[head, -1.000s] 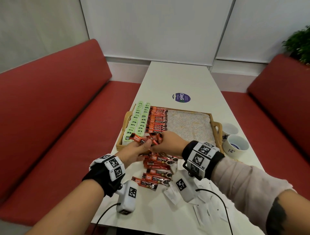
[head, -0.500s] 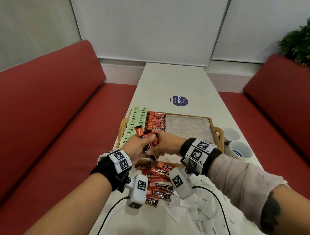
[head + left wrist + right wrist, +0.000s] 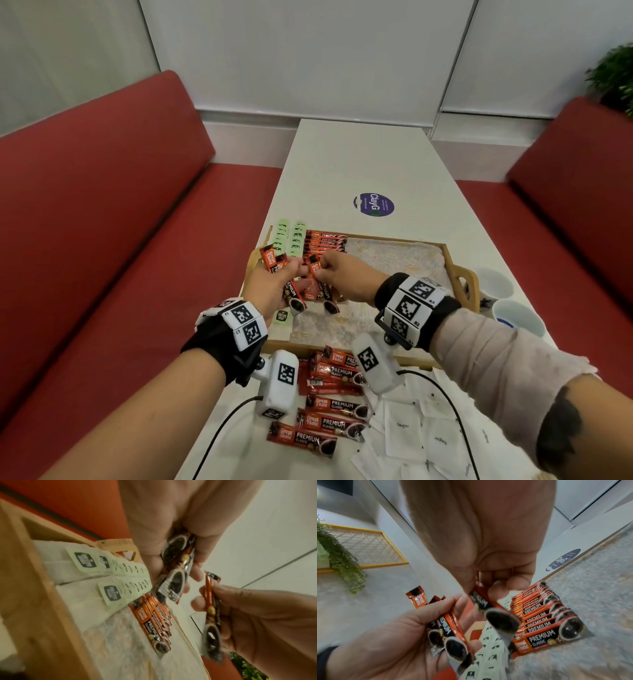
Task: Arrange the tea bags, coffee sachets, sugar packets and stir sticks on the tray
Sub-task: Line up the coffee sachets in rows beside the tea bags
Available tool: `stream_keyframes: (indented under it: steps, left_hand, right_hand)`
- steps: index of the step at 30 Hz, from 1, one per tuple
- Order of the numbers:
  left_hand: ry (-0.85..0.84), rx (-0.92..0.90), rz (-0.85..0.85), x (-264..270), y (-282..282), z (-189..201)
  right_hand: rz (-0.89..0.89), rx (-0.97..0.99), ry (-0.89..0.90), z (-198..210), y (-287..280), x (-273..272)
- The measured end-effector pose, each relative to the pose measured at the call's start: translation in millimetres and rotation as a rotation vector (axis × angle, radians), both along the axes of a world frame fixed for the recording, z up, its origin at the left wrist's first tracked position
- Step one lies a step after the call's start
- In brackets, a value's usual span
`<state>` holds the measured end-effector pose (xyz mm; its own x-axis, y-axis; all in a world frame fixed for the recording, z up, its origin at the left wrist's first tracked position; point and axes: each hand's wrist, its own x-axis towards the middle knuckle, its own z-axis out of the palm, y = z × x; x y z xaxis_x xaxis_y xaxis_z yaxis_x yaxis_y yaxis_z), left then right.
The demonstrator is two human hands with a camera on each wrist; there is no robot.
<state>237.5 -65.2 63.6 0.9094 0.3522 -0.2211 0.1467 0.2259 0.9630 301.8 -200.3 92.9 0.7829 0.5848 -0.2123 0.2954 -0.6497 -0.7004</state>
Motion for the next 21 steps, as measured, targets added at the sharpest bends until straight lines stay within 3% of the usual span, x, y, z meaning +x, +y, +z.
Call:
stream_keyframes:
  steps: [8, 14, 21]
  left_hand:
    - [0.024, 0.219, -0.074, 16.0, 8.8, -3.0]
    - [0.018, 0.311, -0.143, 22.2, 8.9, -2.1]
    - [0.056, 0.322, -0.105, 24.0, 9.2, -8.2]
  right_hand:
    - [0.065, 0.004, -0.03, -6.4, 0.7, 17.1]
    - [0.076, 0.004, -0.012, -9.8, 0.0, 22.8]
    - [0.056, -0.066, 0.032, -11.8, -7.7, 30.2]
